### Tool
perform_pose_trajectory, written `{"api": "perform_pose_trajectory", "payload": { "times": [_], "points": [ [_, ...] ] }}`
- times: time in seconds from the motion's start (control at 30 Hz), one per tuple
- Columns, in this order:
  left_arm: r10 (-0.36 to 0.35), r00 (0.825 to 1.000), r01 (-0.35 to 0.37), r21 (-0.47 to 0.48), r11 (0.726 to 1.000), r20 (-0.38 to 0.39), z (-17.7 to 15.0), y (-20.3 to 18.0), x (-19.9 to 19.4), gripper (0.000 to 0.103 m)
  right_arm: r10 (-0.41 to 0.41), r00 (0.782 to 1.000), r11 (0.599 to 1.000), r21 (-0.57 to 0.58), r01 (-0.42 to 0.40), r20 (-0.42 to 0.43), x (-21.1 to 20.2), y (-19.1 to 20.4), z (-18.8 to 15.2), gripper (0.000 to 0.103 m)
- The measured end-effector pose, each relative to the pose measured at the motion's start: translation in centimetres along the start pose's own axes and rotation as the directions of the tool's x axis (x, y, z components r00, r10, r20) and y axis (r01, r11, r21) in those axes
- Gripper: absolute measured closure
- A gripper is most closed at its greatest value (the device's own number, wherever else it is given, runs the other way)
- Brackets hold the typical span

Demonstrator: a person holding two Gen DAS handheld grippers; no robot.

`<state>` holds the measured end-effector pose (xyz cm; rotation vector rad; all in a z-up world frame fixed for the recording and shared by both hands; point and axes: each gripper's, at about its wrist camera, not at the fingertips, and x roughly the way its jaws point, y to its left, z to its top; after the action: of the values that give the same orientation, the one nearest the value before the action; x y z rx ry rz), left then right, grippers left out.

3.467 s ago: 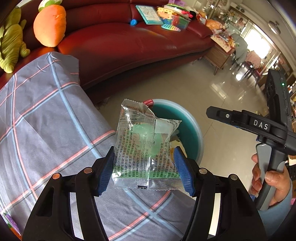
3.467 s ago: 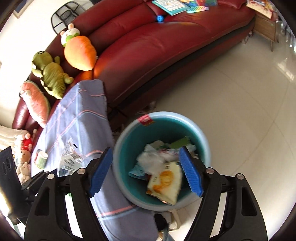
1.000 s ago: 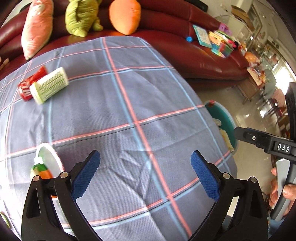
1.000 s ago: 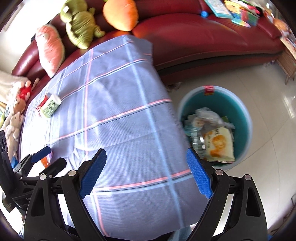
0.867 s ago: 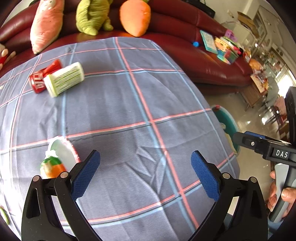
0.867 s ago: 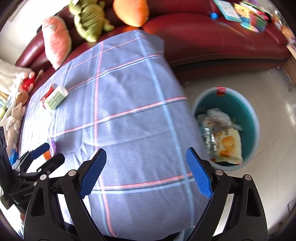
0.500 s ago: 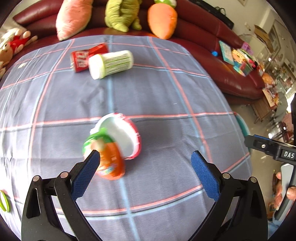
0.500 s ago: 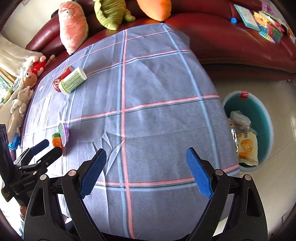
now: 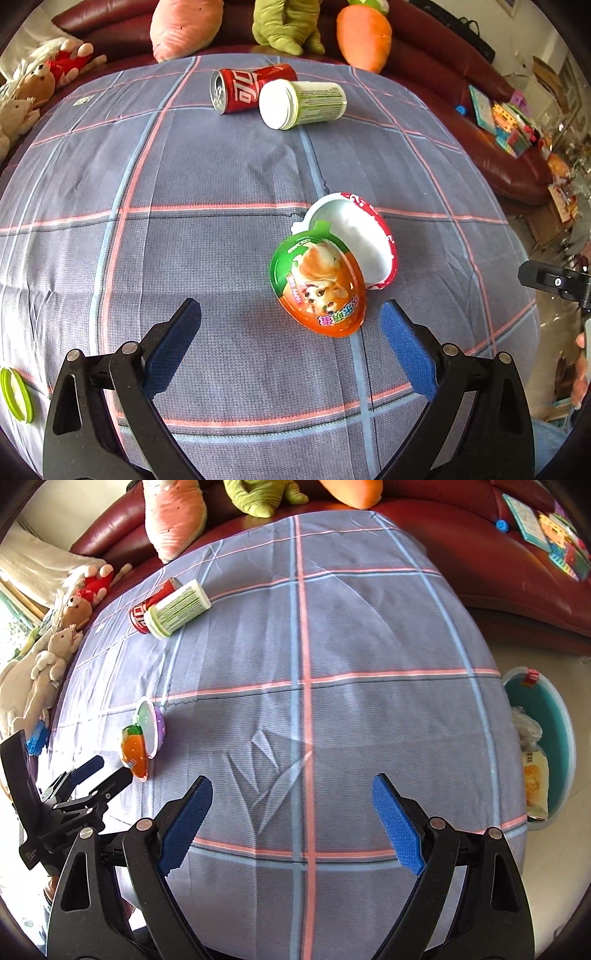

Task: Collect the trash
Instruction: 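Grasp the orange egg half with the left gripper while the right gripper grasps the white lid half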

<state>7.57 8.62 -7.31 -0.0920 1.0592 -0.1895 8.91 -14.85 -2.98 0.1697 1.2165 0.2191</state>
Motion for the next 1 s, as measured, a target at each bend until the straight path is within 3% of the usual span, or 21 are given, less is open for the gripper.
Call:
{"api": "perform_pose_trajectory", "payload": {
  "times": [0.2,0.27,0.3,0.33,0.57,0.63,0.7,0.73,0.87,1.0],
  "points": [
    [-0.006,1.0,0.007,0.061,0.998,-0.019,0.2,-1.3,1.4,0.023,0.032,0.999,0.999,-0.033,-0.033,-0.009,0.6,1.9,0.9,0.019],
    [-0.008,1.0,0.009,0.059,0.998,-0.018,0.3,-1.2,1.8,0.031,0.05,0.999,0.998,-0.042,-0.05,-0.012,0.9,2.6,1.1,0.019],
    [-0.003,1.0,0.004,0.066,0.998,-0.008,0.4,-1.3,1.8,0.044,0.051,0.999,0.998,-0.048,-0.051,-0.014,1.0,2.9,1.2,0.019],
    [0.004,1.0,-0.004,0.074,0.997,-0.001,0.4,-1.3,1.8,0.049,0.051,0.999,0.997,-0.053,-0.052,-0.016,1.2,3.2,1.3,0.019],
    [-0.044,0.998,0.043,0.025,0.999,0.039,1.0,1.0,0.1,0.05,0.056,0.998,0.992,-0.109,-0.059,-0.032,2.5,6.1,2.4,0.02],
    [-0.038,0.998,0.038,-0.002,0.999,0.059,1.4,2.1,-0.5,0.05,0.061,0.997,0.99,-0.125,-0.065,-0.038,3.0,6.8,2.7,0.025],
    [-0.038,0.997,0.04,-0.021,0.999,0.073,1.8,3.1,-0.9,0.05,0.069,0.996,0.987,-0.139,-0.075,-0.048,3.7,7.8,3.2,0.04],
    [-0.037,0.996,0.04,-0.03,0.999,0.08,1.8,3.6,-1.1,0.05,0.076,0.995,0.986,-0.144,-0.084,-0.058,4.2,8.3,3.4,0.041],
    [-0.033,0.995,0.038,-0.061,0.997,0.092,2.2,5.4,-1.4,0.05,0.088,0.992,0.98,-0.169,-0.102,-0.087,5.6,10.2,3.7,0.042],
    [-0.029,0.995,0.039,-0.097,0.995,0.096,2.4,7.0,-1.5,0.05,0.069,0.992,0.971,-0.22,-0.092,-0.11,6.9,12.1,3.5,0.035]
  ]
}}
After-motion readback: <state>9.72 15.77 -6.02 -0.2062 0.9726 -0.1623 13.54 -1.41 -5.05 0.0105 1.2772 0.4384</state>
